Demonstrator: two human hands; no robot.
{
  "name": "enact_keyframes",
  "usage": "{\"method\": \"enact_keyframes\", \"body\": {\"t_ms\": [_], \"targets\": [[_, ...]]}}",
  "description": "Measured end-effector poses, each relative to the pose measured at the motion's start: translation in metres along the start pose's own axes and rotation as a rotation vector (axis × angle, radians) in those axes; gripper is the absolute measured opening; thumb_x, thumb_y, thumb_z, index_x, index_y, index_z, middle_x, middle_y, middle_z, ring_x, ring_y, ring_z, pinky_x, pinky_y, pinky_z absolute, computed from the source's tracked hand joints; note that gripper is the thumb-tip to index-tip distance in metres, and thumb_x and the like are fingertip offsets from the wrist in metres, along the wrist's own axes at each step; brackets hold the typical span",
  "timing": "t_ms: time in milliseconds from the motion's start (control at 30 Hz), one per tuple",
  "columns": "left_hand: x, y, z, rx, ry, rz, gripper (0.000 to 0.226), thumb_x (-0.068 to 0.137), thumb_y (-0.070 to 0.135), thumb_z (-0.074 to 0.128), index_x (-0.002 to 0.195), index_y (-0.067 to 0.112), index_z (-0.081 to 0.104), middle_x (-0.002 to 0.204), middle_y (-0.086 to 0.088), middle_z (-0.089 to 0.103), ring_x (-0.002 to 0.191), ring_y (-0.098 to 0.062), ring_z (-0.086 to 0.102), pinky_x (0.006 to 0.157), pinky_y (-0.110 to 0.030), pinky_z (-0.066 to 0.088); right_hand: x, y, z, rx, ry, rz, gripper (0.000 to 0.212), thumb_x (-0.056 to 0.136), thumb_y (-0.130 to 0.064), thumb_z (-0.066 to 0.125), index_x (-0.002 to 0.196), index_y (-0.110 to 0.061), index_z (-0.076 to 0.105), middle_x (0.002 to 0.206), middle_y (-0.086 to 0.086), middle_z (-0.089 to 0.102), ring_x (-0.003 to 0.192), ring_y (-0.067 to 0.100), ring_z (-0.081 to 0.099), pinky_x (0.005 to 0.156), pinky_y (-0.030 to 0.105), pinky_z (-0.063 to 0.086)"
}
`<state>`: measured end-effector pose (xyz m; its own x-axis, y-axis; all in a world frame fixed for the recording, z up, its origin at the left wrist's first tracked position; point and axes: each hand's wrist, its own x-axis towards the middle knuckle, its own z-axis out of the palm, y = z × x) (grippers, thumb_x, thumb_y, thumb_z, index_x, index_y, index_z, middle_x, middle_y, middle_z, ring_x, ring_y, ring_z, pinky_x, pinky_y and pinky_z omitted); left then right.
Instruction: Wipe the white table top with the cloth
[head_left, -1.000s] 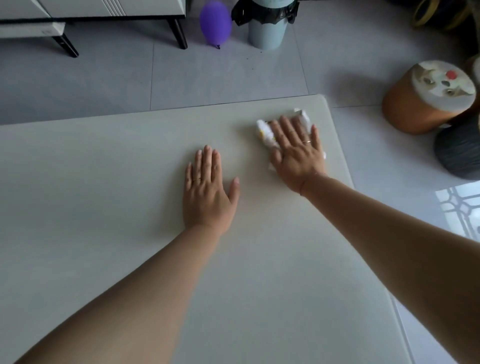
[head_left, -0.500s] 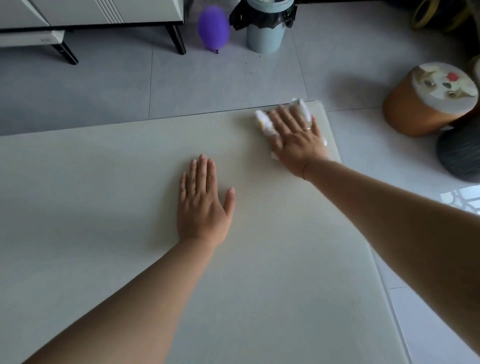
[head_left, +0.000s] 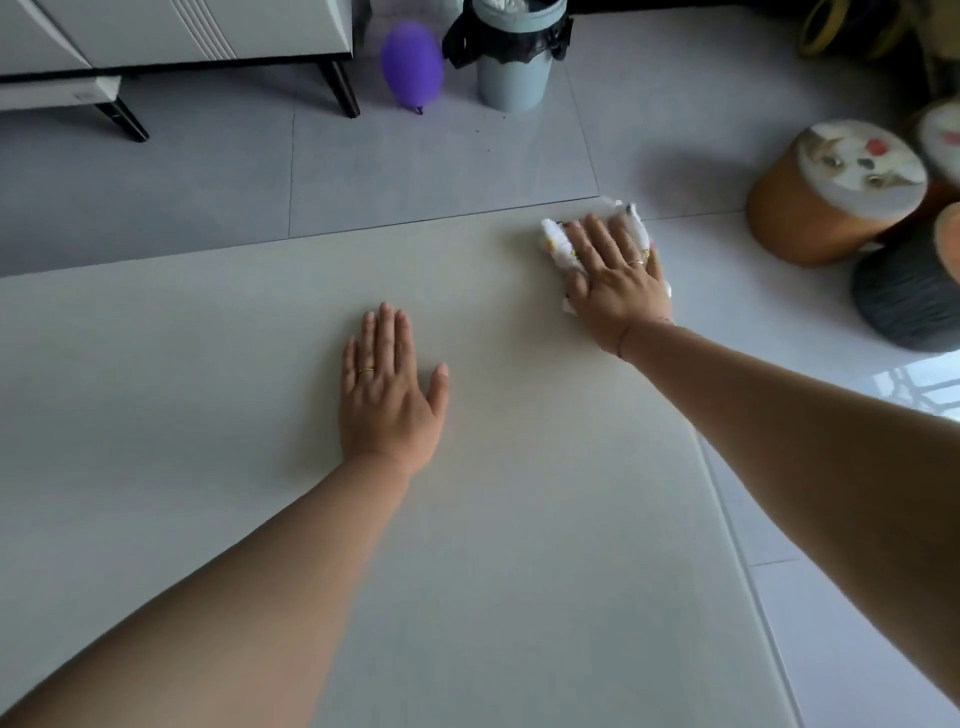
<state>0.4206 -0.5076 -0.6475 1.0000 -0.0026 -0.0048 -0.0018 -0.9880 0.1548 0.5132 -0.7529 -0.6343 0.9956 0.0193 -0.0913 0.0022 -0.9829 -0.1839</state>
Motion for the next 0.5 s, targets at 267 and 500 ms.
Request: {"method": "enact_keyframes", "body": {"t_ms": [267,500], "targets": [[-0.003,0.003,-0.003,0.035,-0.038,-0.024,0.07,0.096,0.042,0.035,0.149,0.004,0.008,0.159,-0.012,0.005,0.147,-0.024,0.001,0.118,-0.04,-0.001,-0.066,-0.023,0.013,0.027,0.018,0.085,0.06,0.095,-0.035,0.028,0.151,-0.028,0.005,0.16,-0.005,0.0,0.146,0.015,-0.006,0.116,0.041,-0.007],[-0.104,0.046,-0.01,-0.067,-0.003,0.027,0.068,0.093,0.042,0.03,0.145,-0.001,0.025,0.154,-0.017,0.024,0.143,-0.03,0.022,0.117,-0.043,0.017,-0.104,0.002,0.011,0.066,0.011,0.252,0.058,0.096,-0.036,0.024,0.15,-0.032,0.002,0.159,-0.008,-0.003,0.146,0.012,-0.007,0.117,0.041,-0.007]]}}
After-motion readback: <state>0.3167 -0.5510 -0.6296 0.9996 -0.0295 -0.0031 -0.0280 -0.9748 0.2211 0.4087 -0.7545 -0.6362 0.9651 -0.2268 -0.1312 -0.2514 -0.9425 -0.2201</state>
